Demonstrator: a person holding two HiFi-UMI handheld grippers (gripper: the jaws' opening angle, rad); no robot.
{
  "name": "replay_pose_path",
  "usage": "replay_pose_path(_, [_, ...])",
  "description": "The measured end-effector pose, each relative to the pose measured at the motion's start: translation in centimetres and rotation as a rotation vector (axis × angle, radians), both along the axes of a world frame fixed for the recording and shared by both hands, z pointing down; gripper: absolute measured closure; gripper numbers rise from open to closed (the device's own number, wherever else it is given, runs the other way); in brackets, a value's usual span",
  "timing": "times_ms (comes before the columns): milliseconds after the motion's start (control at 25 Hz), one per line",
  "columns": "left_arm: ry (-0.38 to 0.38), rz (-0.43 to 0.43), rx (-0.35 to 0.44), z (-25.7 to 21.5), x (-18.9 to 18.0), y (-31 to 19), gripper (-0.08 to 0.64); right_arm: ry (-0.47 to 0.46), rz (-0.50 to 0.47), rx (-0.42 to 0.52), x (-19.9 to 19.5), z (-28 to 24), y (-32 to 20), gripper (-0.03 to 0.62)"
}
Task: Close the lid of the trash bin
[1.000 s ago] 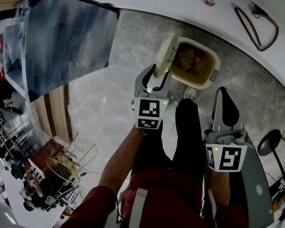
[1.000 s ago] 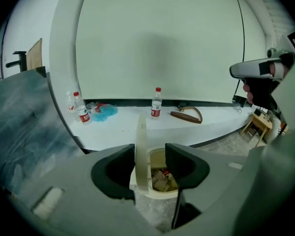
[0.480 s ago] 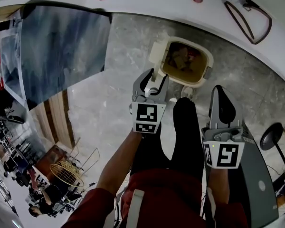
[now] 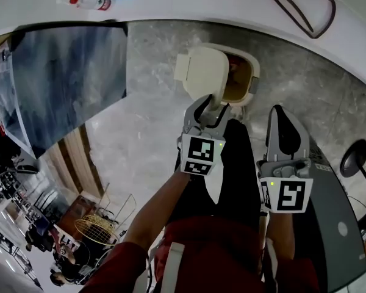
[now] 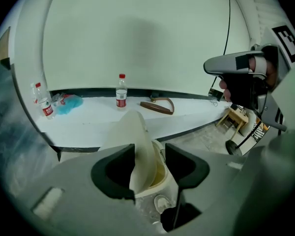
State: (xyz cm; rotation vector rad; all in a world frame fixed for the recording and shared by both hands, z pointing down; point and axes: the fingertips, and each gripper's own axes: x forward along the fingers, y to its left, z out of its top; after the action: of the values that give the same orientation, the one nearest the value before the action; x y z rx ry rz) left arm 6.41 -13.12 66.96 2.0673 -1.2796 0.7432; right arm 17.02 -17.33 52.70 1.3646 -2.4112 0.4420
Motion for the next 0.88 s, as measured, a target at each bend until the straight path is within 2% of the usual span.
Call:
replay_pose_path(240, [0.042,0.039,-0.061,2.2,3.1,0.3,0.359,0.008,0.034,-0.045,2.4,2.6,0.3,0.592])
replay_pose_path(880, [0.075,0.138,-0.204,10.7,9.2,1.2,0.359,0.037,0.086,-0.174,5.6,10.9,2.0,0.592])
